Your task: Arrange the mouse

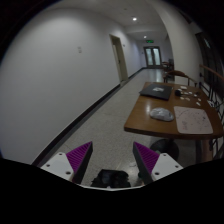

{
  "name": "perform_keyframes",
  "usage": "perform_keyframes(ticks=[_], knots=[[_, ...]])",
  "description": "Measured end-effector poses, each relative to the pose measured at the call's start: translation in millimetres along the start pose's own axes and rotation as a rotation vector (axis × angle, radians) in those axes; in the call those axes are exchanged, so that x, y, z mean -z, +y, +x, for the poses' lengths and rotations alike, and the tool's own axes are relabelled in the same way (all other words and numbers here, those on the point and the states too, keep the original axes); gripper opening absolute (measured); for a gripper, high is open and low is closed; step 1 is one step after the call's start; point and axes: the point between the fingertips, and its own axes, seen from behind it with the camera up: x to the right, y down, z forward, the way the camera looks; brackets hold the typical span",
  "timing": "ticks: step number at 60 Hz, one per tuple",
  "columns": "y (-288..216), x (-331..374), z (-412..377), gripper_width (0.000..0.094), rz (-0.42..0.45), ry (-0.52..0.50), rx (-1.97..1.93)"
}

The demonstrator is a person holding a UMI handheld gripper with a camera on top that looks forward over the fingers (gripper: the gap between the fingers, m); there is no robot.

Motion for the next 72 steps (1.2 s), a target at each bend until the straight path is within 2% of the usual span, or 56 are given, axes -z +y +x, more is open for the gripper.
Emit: perform_keyframes(ticks=[8,16,31,41,62,68,70,72], knots=[[-18,-16,53,0.083,0.034,0.062,-0.014],[-45,-44,124,0.0831,0.079,0.207,0.034],[-47,-114,236,0.0826,0.025,0.308,0.077],[-49,-148,268,0.0834,-0.02,0.324,0.072],[-86,-203,289,0.0815,-0.067,0.317,0.049],[-99,-222,296,0.0758,-0.061,0.314,0.025],[-102,-227,299,0.0725,-0.059,0.319,0.021],[-104,-230,300,0.0655,-0.057,0.322,0.013]])
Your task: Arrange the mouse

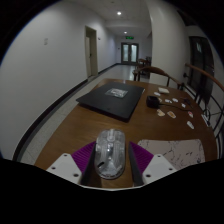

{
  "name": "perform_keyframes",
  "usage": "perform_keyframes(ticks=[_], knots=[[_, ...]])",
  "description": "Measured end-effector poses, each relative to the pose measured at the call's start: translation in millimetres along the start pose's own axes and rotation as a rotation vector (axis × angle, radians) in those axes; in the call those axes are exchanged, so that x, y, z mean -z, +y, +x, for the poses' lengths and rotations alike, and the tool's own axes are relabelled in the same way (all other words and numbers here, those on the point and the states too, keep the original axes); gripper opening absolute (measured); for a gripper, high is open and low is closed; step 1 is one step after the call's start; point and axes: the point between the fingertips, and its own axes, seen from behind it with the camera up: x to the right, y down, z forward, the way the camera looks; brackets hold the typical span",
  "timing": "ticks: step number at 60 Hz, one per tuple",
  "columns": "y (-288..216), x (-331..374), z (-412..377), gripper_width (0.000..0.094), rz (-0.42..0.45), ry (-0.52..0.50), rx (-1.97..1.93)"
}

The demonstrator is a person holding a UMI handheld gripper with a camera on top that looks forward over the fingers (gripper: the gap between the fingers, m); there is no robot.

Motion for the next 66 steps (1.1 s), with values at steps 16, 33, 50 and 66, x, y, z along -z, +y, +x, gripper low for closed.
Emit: perform_keyframes(ticks=[16,33,50,66], knots=[[-10,17,-23,0.0338,-0.019,-0.114,0.001],[-73,158,118,0.0334,0.284,0.13,-0.006],[60,96,169,0.0333,0.023,0.175,-0.139],[77,107,164,0.0724,-0.067,0.119,-0.116]])
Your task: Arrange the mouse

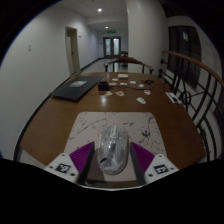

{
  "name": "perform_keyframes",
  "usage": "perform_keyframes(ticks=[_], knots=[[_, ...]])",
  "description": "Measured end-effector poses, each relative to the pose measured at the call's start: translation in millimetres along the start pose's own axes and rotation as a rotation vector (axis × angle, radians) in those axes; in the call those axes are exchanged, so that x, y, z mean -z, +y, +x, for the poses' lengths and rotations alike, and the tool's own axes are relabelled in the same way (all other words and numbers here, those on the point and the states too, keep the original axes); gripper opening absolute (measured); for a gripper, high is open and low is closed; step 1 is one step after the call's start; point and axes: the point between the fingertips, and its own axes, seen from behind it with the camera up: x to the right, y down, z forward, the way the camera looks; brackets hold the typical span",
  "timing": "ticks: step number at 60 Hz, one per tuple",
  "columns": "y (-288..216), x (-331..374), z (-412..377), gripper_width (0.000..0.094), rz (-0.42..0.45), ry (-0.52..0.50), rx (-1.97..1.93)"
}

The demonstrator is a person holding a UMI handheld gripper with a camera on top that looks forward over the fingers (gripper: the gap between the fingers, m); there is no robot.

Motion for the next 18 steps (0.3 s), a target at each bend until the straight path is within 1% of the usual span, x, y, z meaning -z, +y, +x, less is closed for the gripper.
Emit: perform_keyframes(ticks=[3,7,15,18], knots=[[0,15,-2,0.0887,0.015,-0.042,0.003],[1,37,1,0.0841,0.034,-0.072,0.017],[15,84,22,0.0845,0.068,-0.101,-0.004],[26,98,34,0.0845,0.068,-0.101,-0.017]])
